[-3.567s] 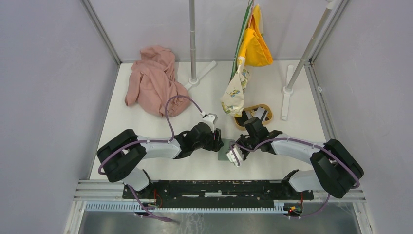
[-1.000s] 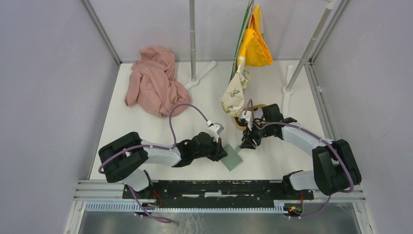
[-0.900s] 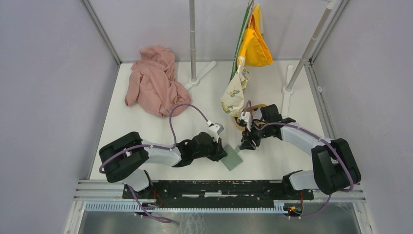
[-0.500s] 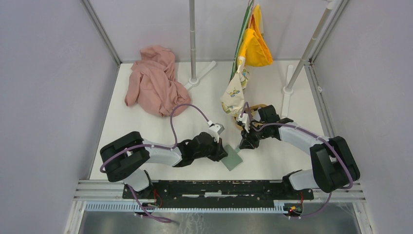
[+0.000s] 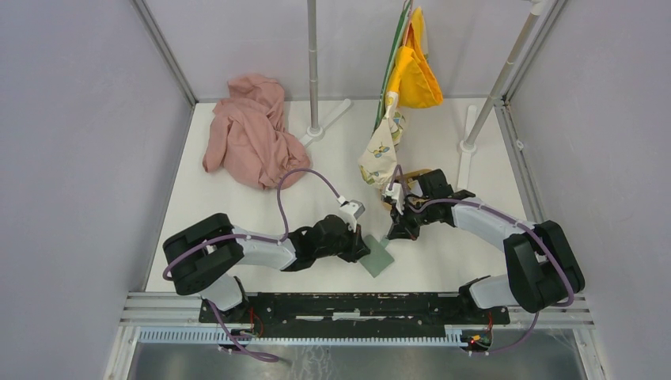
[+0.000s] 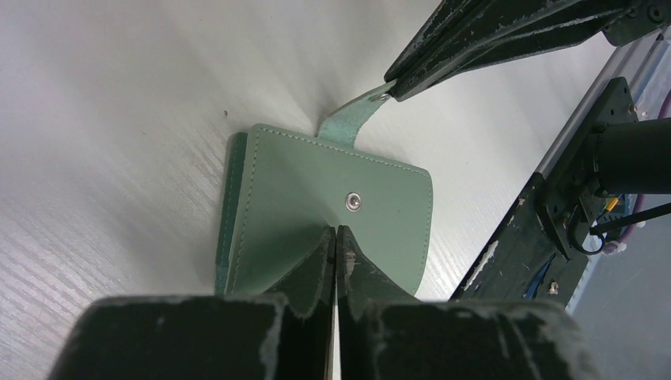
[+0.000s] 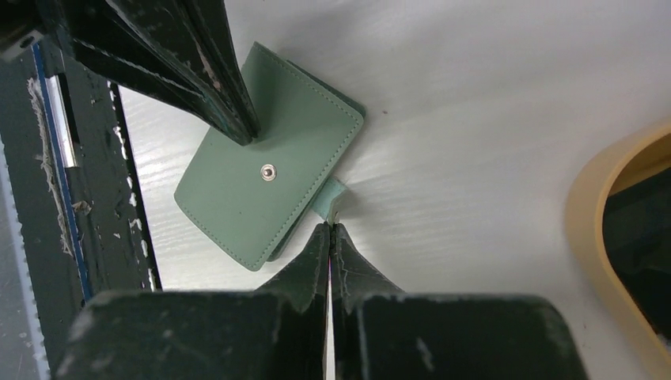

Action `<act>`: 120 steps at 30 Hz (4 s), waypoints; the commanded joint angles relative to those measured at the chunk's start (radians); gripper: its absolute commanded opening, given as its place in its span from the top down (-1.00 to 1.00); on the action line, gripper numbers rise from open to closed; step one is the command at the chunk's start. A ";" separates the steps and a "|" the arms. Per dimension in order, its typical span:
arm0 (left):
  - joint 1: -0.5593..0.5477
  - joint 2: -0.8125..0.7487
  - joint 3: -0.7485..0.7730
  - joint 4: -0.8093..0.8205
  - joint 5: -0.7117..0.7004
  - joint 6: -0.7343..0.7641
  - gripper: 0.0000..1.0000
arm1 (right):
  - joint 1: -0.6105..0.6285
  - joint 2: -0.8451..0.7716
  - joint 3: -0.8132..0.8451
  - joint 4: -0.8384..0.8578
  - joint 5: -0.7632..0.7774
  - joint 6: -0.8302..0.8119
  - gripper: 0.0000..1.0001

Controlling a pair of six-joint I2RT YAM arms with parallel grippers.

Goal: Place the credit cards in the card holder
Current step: Close the card holder at the center of the board.

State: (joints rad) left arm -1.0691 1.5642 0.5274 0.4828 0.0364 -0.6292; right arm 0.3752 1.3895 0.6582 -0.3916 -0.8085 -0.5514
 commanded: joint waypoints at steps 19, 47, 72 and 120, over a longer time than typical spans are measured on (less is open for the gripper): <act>-0.006 0.067 0.057 0.026 -0.075 -0.137 0.97 | 0.199 0.000 0.064 -0.041 0.159 -0.278 1.00; -0.004 0.057 0.082 -0.103 -0.064 -0.104 0.96 | 0.242 0.024 0.058 -0.030 0.208 -0.279 1.00; -0.005 0.094 0.094 -0.113 -0.075 -0.103 0.96 | 0.296 0.014 0.049 -0.048 0.218 -0.331 1.00; 0.025 0.082 0.040 -0.027 -0.005 -0.135 0.97 | 0.547 0.110 -0.001 -0.156 0.504 -0.483 1.00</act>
State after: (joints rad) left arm -1.0534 1.6279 0.5823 0.4519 0.0212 -0.7509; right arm 0.8688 1.4086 0.7143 -0.4545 -0.2943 -1.0344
